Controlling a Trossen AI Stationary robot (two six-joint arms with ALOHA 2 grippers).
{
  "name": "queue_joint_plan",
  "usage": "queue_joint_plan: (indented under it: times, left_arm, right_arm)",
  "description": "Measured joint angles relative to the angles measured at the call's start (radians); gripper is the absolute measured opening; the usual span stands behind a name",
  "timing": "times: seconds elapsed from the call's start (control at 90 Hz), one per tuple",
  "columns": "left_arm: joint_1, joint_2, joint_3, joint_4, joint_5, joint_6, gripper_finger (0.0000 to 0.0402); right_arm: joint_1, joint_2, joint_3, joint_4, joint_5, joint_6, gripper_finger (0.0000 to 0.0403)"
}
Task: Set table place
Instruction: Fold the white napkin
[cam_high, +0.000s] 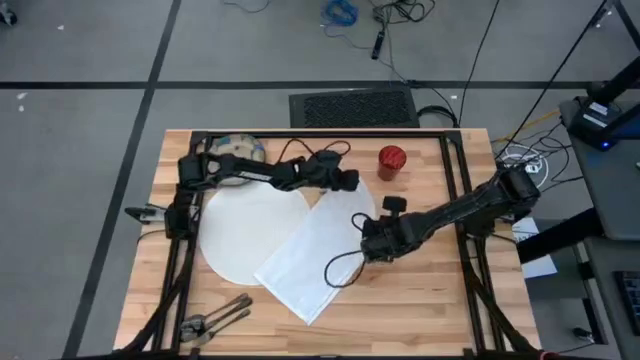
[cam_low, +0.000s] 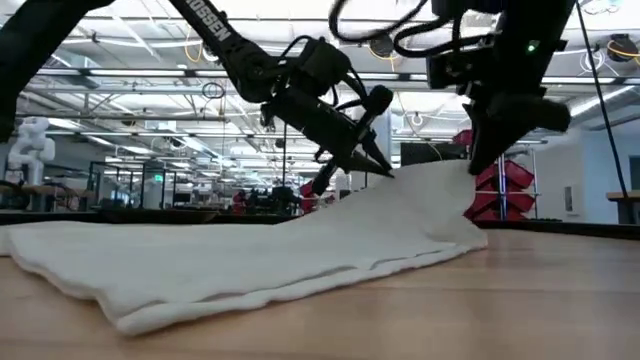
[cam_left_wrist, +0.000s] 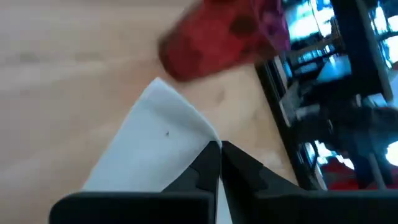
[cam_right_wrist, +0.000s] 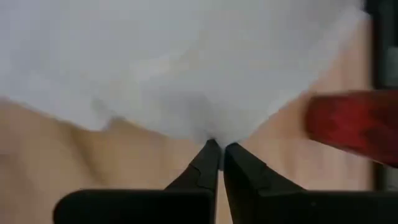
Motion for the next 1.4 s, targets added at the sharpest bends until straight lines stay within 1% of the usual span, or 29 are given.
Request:
queue_joint_plan:
  times: [0.144, 0.244, 0.322, 0.511, 0.7, 0.811, 0.878, 1.0, 1.056, 1.122, 1.2, 1.233, 1.333, 1.4]
  left_arm:
    - [0.007, 0.004, 0.000, 0.014, -0.064, -0.026, 0.0000]
    - [0.009, 0.013, -0.001, 0.005, -0.107, -0.028, 0.0000]
    - [0.014, 0.014, -0.001, 0.020, -0.136, -0.043, 0.0000]
    - [0.024, 0.013, 0.000, 0.008, -0.142, -0.051, 0.0000]
    - [-0.012, 0.010, 0.000, -0.004, -0.147, -0.046, 0.0000]
    - [-0.033, 0.000, 0.000, -0.067, -0.147, -0.027, 0.0000]
    - [-0.047, -0.015, -0.003, -0.137, -0.148, -0.025, 0.0000]
    - [-0.079, -0.025, -0.002, -0.160, -0.150, -0.012, 0.0000]
    - [-0.097, -0.037, -0.003, -0.194, -0.159, -0.009, 0.0000]
    - [-0.121, -0.047, -0.001, -0.201, -0.195, -0.009, 0.0000]
    - [-0.153, -0.080, -0.003, -0.293, -0.246, -0.001, 0.0000]
    - [-0.168, -0.084, -0.002, -0.301, -0.279, -0.004, 0.0000]
    - [-0.215, -0.116, -0.008, -0.405, -0.361, -0.028, 0.0000]
    - [-0.248, -0.121, -0.007, -0.410, -0.410, -0.069, 0.0000]
  right_arm:
    - [-0.066, -0.003, 0.000, -0.023, 0.032, -0.034, 0.0000]
    - [-0.109, -0.003, 0.000, -0.035, 0.075, -0.065, 0.0000]
    - [-0.139, -0.003, 0.000, -0.067, 0.081, -0.089, 0.0000]
    - [-0.159, -0.003, 0.000, -0.118, 0.080, -0.084, 0.0000]
    - [-0.092, -0.003, 0.000, -0.071, 0.049, -0.079, 0.0000]
    - [-0.033, -0.003, 0.000, -0.051, 0.045, -0.055, 0.0000]
    - [0.002, -0.003, 0.000, -0.038, 0.043, -0.030, 0.0000]
    - [0.063, -0.003, 0.000, 0.018, 0.039, 0.005, 0.0000]
    - [0.084, -0.003, 0.001, 0.061, 0.039, 0.009, 0.0000]
    - [0.105, -0.003, 0.000, 0.119, 0.036, 0.007, 0.0000]
    - [0.119, -0.003, 0.001, 0.182, 0.015, -0.006, 0.0000]
    - [0.126, -0.003, 0.001, 0.202, 0.011, -0.008, 0.0000]
    - [0.146, -0.003, 0.001, 0.241, 0.001, -0.007, 0.0000]
    - [0.163, -0.003, 0.001, 0.272, -0.001, -0.003, 0.0000]
